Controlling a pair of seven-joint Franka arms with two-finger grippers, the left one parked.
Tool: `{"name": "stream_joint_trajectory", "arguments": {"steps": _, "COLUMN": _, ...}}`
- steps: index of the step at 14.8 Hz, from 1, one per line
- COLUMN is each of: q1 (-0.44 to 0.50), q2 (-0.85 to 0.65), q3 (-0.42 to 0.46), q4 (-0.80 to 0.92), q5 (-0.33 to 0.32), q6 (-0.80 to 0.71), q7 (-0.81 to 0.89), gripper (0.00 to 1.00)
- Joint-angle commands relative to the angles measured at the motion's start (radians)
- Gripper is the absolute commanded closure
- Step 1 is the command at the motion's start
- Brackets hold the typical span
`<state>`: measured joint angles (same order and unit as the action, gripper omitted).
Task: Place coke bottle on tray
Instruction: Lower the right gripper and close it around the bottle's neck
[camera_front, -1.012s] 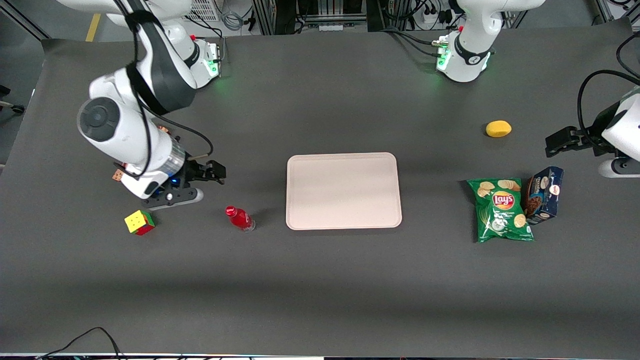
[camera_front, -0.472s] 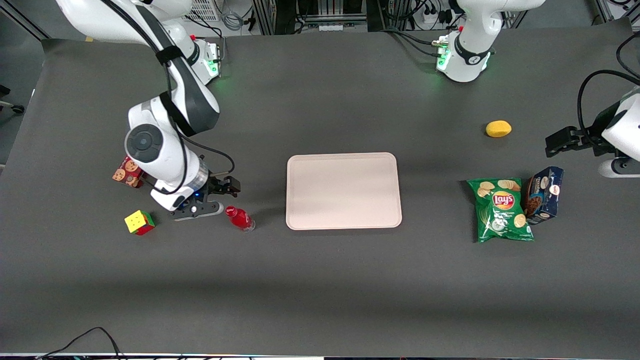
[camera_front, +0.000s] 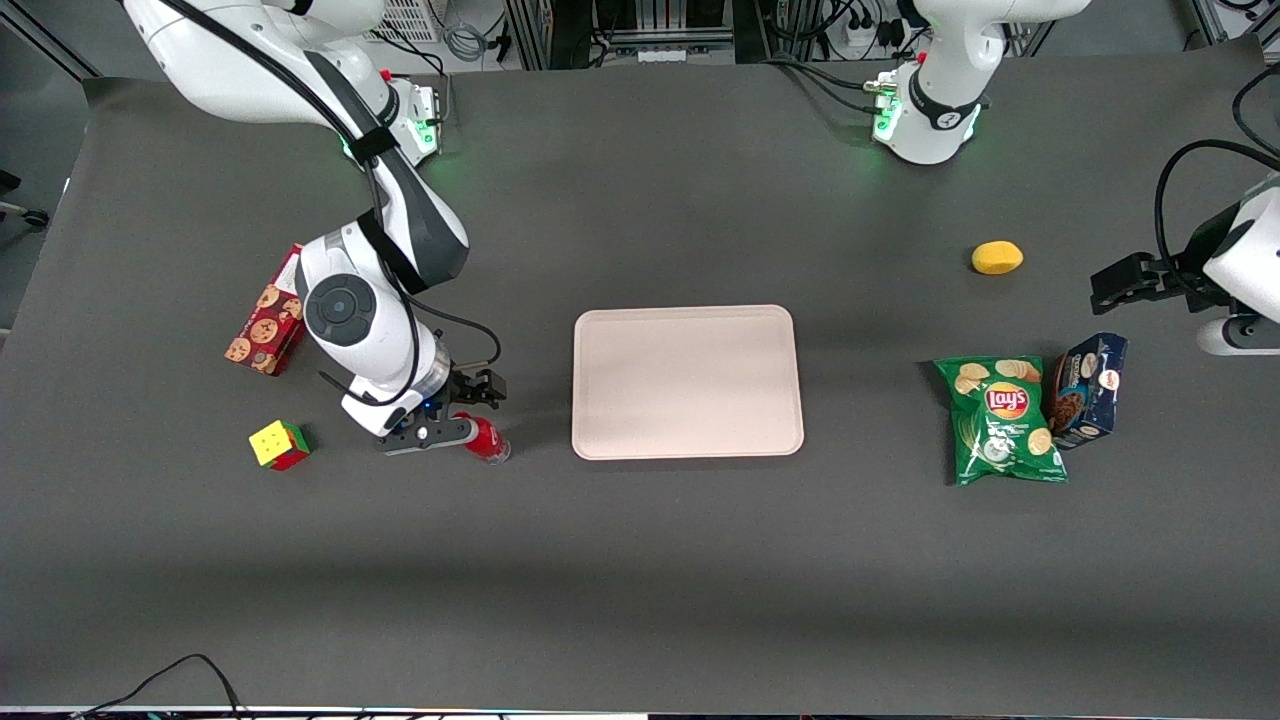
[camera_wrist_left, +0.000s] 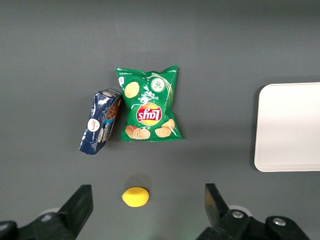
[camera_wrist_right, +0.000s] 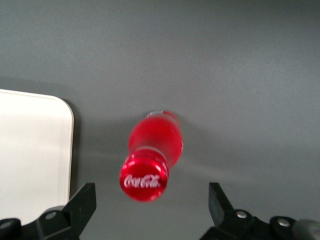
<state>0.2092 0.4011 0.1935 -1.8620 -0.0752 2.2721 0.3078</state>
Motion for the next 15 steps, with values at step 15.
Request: {"name": "stream_joint_trajectory", "arguments": {"steps": 15, "q1": -0.002, "q2": 0.074, "q3": 0.001, "q4": 0.063, "q5": -0.054, "q6": 0.063, "q7": 0.039, "gripper": 0.32}}
